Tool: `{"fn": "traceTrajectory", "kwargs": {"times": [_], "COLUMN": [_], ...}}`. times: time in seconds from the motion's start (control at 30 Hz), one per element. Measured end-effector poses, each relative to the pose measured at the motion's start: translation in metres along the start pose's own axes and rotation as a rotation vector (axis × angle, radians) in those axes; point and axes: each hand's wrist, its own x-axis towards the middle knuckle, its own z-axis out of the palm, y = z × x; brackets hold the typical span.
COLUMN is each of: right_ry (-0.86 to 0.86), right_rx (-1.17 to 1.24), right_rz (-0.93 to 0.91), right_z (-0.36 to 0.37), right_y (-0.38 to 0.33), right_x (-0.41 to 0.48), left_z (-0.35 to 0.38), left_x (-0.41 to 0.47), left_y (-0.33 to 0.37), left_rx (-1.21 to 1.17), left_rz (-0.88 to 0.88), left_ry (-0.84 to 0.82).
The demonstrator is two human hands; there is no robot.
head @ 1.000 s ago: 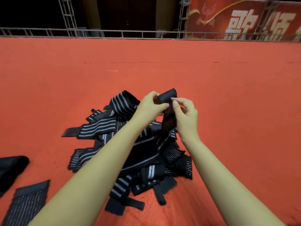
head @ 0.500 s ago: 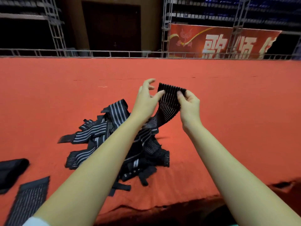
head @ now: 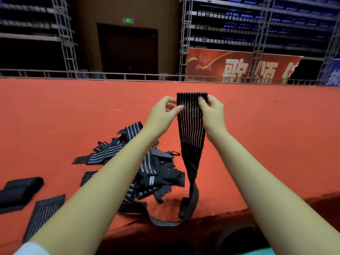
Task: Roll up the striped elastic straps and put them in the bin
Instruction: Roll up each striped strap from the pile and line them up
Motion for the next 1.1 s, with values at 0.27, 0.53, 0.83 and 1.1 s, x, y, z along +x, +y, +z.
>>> {"fn": "traceTrajectory", "kwargs": {"times": [0.27,0.53,0.83,1.1], "right_ry": [0.048,0.055,0.237,0.265], "right_rx": [-0.054,-0.109,-0.158,-0.158], "right_rz": [0.082,0.161,0.208,0.243], "right_z": [-0.006,-0.017,-0.040,-0.043], "right_y": [0.045,0.091,0.123,0.145], "right_x": [-0.023,-0.048,-0.040,-0.022], "left_z": [0.038,0.110,0.039,-0.037], "left_x": [-0.122,-0.222,-0.135,-0.019], "left_y": [-0.086,-0.105,-0.139,-0.183], "left_rx": [0.197,0.836,0.392,0.796], "left_rz": [-0.277,-0.142,-0.318,-0.296], "left_ry": [-0.424,-0.633,-0.200,-0.184]}}
